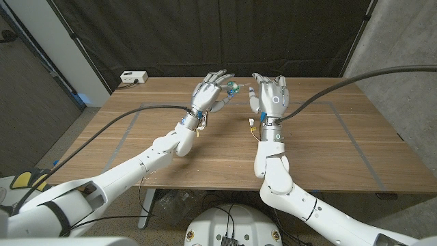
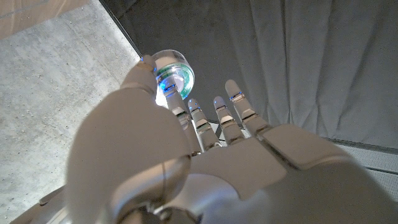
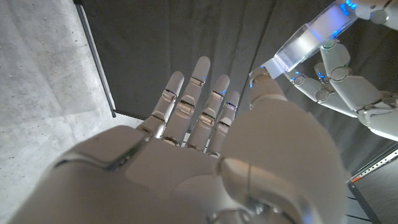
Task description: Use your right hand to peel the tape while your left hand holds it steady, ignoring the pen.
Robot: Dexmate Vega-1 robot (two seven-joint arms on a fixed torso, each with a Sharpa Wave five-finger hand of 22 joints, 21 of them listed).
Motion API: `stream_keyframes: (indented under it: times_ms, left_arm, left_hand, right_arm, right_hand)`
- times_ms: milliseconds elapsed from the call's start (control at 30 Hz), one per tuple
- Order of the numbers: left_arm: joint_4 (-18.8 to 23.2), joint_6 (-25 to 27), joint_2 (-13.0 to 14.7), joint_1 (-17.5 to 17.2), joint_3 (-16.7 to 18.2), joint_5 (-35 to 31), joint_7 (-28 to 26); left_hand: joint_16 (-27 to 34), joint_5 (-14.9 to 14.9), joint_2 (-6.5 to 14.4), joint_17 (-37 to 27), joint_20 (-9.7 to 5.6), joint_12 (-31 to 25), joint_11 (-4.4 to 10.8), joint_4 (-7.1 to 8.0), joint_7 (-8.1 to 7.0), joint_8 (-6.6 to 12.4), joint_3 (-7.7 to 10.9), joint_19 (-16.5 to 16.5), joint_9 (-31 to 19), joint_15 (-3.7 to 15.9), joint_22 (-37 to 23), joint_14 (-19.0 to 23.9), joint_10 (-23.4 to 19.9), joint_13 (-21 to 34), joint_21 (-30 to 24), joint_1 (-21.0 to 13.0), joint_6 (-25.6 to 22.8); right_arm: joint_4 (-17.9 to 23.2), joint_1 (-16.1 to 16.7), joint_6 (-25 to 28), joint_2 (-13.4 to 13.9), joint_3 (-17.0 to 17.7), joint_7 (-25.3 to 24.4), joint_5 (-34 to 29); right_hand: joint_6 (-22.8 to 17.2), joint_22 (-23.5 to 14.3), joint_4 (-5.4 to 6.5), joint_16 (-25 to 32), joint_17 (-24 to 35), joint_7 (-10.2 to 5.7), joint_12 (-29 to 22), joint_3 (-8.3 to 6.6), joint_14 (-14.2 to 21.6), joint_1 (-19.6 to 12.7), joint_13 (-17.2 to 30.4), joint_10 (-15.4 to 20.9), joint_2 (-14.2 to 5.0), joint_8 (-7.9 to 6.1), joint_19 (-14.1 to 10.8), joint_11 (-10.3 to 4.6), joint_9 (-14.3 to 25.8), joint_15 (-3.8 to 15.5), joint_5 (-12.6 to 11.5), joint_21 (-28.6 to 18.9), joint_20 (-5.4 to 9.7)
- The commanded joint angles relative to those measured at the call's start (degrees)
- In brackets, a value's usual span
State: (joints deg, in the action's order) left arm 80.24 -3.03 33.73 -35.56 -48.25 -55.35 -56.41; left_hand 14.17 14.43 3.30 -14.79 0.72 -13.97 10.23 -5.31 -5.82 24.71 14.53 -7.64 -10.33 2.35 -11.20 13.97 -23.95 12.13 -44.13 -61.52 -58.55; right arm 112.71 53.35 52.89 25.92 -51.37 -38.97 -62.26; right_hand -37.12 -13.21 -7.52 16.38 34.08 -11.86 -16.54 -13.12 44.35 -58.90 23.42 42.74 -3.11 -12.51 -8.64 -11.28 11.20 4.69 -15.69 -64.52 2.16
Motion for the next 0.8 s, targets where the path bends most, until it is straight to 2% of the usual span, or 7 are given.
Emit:
stream_keyframes:
  times_ms: [33, 300, 400, 433, 467, 600, 800]
  left_arm:
    - [0.91, 1.0, 1.48, 1.22, -2.05, -0.79, 0.71]
    - [0.5, 0.81, 1.61, 1.55, -2.32, -0.49, 0.69]
    - [0.25, 0.46, 1.58, 1.64, -2.31, -0.13, 0.34]
    - [0.19, 0.43, 1.58, 1.69, -2.34, -0.11, 0.33]
    - [0.1, 0.41, 1.56, 1.75, -2.37, -0.11, 0.26]
    - [-0.29, -0.32, 1.43, 2.02, -2.44, 0.41, 0.17]
    - [-1.02, -1.43, 1.32, 2.51, -2.84, 0.42, -0.41]
  left_hand:
    - [-0.07, 0.47, 0.41, -0.22, -0.05, 0.0, 0.55, 0.03, -3.15, 0.68, -0.29, 0.16, -1.91, 5.61, -0.15, -0.07, -0.2, 0.31, -0.56, 0.03, -7.76]
    - [-0.07, 0.7, 0.43, -0.3, -0.16, 0.02, 0.34, 0.07, -3.14, 0.62, -0.53, 0.14, -1.9, 5.66, -0.15, -0.07, -0.16, 0.35, -0.67, -0.05, -7.7]
    - [-0.05, 0.78, 0.45, -0.34, -0.23, -0.01, 0.52, 0.09, -3.06, 0.57, -0.62, 0.16, -1.84, 5.72, -0.15, -0.01, -0.27, 0.36, -0.71, -0.08, -7.7]
    - [-0.03, 0.8, 0.46, -0.35, -0.2, -0.02, 0.54, 0.1, -3.02, 0.57, -0.63, 0.15, -1.85, 5.75, -0.15, 0.03, -0.28, 0.36, -0.72, -0.09, -7.7]
    - [-0.04, 0.82, 0.47, -0.36, -0.23, -0.03, 0.56, 0.1, -2.99, 0.58, -0.66, 0.14, -1.84, 5.73, -0.15, 0.01, -0.32, 0.37, -0.74, -0.1, -7.75]
    - [-0.02, 0.89, 0.51, -0.4, -0.29, -0.07, 0.56, 0.17, -2.78, 0.47, -0.8, 0.11, -1.84, 5.79, -0.15, 0.07, -0.44, 0.39, -0.82, -0.08, -7.52]
    - [-0.03, 1.0, 0.58, -0.46, -0.21, -0.03, 0.49, 0.24, -2.78, 0.52, -0.98, 0.19, -1.94, 5.72, -0.15, 0.08, -0.39, 0.41, -0.88, -0.09, -7.58]
  right_arm:
    - [-0.93, -0.83, -0.76, -0.2, -1.07, 5.76, -5.36]
    - [-0.57, -1.04, 1.14, -0.64, -1.99, 13.13, -10.56]
    - [-0.8, -0.28, 0.99, -1.14, -1.27, 12.33, -10.91]
    - [-0.76, 0.03, 0.39, -1.13, -0.89, 11.51, -10.48]
    - [-0.96, 0.29, -0.15, -1.27, -0.56, 10.33, -10.15]
    - [-1.13, 0.74, -1.66, -1.34, 0.07, 8.66, -9.8]
    - [-0.35, 1.33, -4.77, -1.27, 1.74, 7.85, -6.44]
  right_hand:
    - [-2.86, 0.6, -0.03, 0.81, 0.81, 0.05, -0.94, 0.57, 0.91, -0.73, 0.53, 2.4, -0.03, -0.76, 0.36, -0.02, 0.19, 8.97, -0.6, -0.61, 2.97]
    - [-6.17, 1.31, -0.29, 1.41, 1.66, -0.18, -1.61, 1.01, 1.79, -1.71, 1.09, 4.48, -0.29, -1.13, 0.07, -0.06, 0.15, 9.01, -1.2, -1.15, 2.77]
    - [-6.31, 1.36, -0.97, 1.45, 1.96, -0.22, -1.4, 0.31, 1.92, -3.59, 1.25, 4.37, -1.25, -0.65, 0.17, -0.02, 0.04, 9.03, -1.56, -1.7, 2.86]
    - [-11.36, 1.61, -0.91, 2.39, 3.06, 0.03, -3.08, 0.6, 3.21, -4.69, 2.01, 8.68, -1.75, -1.87, 0.19, 0.11, 0.2, 9.12, -1.35, -2.49, 3.56]
    - [-13.3, 1.7, -0.79, 2.67, 3.55, -0.03, -4.08, 0.92, 3.71, -4.93, 2.53, 10.95, -1.81, -2.16, 0.27, 0.28, 0.22, 9.09, -1.12, -2.84, 3.7]
    - [-23.43, 1.8, -0.12, 4.97, 7.2, -0.11, -7.81, 2.43, 7.11, -5.88, 5.71, 17.33, -3.5, -3.79, 0.61, 0.28, 0.6, 9.08, 0.51, -4.49, 5.21]
    - [-25.63, 1.78, 0.29, 5.04, 8.19, -0.12, -8.91, 2.77, 7.7, -5.78, 7.24, 18.25, -4.26, -4.08, 1.19, 0.32, 1.04, 9.06, 1.02, -4.87, 5.92]
